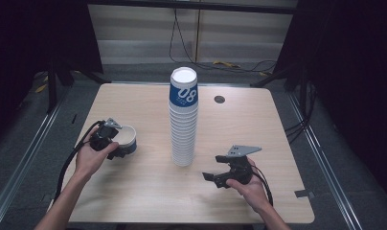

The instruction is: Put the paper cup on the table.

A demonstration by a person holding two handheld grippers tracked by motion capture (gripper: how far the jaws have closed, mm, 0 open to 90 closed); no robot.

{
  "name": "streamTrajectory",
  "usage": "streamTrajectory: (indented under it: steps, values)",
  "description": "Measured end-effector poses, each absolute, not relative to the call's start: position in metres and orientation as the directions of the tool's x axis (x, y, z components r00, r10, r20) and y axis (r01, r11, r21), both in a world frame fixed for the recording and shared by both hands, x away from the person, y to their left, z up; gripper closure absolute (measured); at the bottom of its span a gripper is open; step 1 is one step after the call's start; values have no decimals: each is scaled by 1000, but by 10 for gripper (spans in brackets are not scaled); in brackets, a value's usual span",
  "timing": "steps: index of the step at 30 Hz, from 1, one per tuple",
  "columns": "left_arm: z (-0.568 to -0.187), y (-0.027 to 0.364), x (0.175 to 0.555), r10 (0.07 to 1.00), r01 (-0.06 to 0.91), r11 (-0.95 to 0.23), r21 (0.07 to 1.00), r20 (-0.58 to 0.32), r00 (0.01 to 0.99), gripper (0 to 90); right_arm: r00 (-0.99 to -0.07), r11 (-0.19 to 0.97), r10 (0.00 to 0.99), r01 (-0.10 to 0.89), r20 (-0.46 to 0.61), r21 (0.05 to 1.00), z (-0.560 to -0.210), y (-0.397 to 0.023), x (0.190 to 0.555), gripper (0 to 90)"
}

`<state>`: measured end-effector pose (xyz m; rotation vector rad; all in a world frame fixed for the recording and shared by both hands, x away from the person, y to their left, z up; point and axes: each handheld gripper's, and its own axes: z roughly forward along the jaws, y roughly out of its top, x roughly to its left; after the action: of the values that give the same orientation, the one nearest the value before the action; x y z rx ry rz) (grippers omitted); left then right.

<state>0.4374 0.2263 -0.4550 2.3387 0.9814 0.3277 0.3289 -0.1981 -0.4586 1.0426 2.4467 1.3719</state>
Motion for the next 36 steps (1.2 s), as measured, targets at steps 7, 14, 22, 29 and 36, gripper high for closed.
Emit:
streamTrajectory:
  steps: [7, 14, 22, 29, 36]
  values:
    - [-458, 230, 441, 724, 588, -560, 584, 0, 690, 161, -743, 337, 640, 501, 197, 797, -458, -201, 328, 140]
    - [-454, 232, 438, 725, 596, -565, 570, -2, 689, 165, -741, 334, 641, 504, 200, 797, -458, -202, 328, 140]
    - [-452, 234, 435, 732, 597, -563, 571, 10, 681, 165, -742, 333, 639, 502, 200, 798, -458, -202, 328, 140]
    - [-450, 243, 428, 749, 598, -529, 602, 0, 662, 169, -741, 331, 642, 502, 200, 799, -457, -203, 327, 140]
    - [-457, 259, 412, 759, 599, -482, 640, -37, 650, 164, -742, 333, 639, 504, 202, 797, -458, -201, 328, 140]
